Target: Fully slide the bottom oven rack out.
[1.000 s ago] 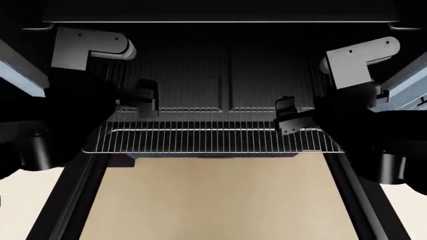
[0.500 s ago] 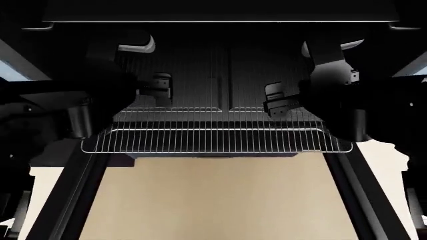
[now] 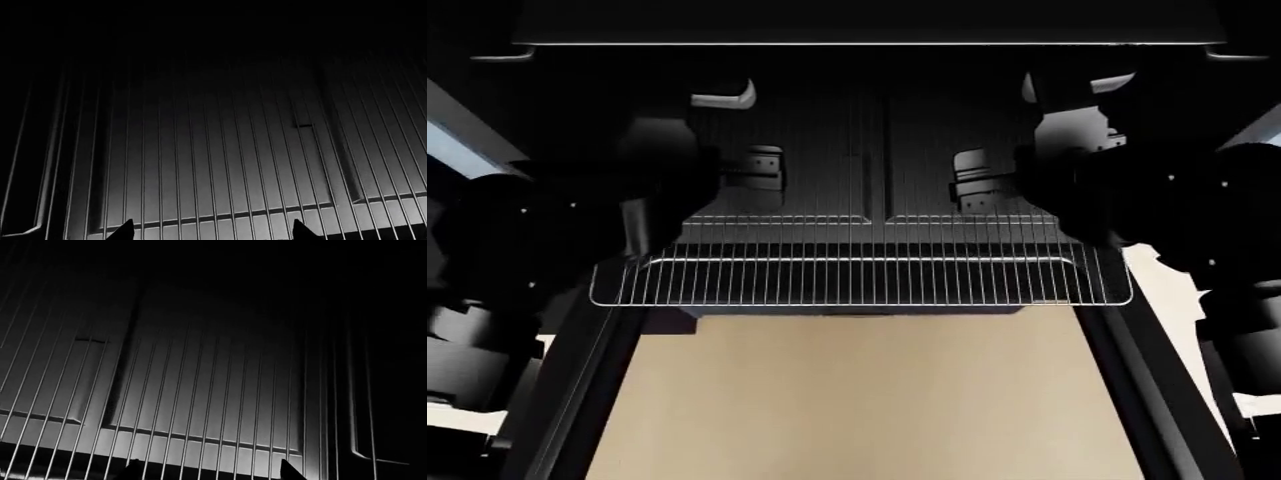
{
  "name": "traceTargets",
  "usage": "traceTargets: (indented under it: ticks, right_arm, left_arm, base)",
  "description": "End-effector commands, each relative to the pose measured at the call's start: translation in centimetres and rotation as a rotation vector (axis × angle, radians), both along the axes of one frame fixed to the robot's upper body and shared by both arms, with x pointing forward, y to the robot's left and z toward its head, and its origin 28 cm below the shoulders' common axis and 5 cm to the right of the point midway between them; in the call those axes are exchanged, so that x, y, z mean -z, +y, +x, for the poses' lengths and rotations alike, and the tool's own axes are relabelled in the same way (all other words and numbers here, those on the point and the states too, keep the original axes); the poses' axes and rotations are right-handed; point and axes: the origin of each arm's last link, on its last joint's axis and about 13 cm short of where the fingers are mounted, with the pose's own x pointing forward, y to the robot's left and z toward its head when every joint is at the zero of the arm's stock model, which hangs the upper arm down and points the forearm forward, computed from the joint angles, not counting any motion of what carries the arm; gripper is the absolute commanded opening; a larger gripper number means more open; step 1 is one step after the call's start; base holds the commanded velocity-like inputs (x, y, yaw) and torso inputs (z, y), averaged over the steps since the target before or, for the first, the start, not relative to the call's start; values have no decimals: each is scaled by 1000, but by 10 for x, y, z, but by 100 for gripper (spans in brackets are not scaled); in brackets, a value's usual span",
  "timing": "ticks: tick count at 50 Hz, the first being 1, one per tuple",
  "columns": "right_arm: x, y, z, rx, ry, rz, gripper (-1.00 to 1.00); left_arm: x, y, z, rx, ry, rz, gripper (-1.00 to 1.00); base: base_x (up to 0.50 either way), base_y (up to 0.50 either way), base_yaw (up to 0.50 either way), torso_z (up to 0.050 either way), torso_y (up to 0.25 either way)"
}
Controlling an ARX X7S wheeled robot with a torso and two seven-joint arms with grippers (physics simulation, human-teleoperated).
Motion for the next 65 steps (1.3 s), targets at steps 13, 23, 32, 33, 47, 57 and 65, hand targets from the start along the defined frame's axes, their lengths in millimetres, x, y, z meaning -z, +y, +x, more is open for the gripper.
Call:
traceTargets:
  ticks: [13,23,32,33,47,57,65]
  right_arm:
    - [21,6,28,13,32,14,100]
    - [29,13,35,5,52,25,100]
    - [39,13,35,5,67,29,100]
    - [40,13,34,5,68,29,100]
    - [63,7,29,14,125,31,100]
    - [71,7,3,-14,222,45,100]
    - [91,4,-11,-24,282,34,100]
  left_arm:
    - [13,-5,30,-27,38,19,100]
    - [22,-6,33,-3,96,16,100]
    - [29,-8,32,2,114,13,100]
    - [29,-8,32,3,114,15,100]
    - [50,-6,26,-1,158,24,100]
    - [61,-3,3,31,249,67,100]
    - [75,4,-5,16,322,55,100]
  base:
    - [0,0,0,0,0]
    - [0,0,0,0,0]
    - [0,0,0,0,0]
    - [12,0,0,0,0]
    - [2,1,2,-2,-7]
    - [-2,0,1,-2,-8]
    - [-3,0,1,-4,-10]
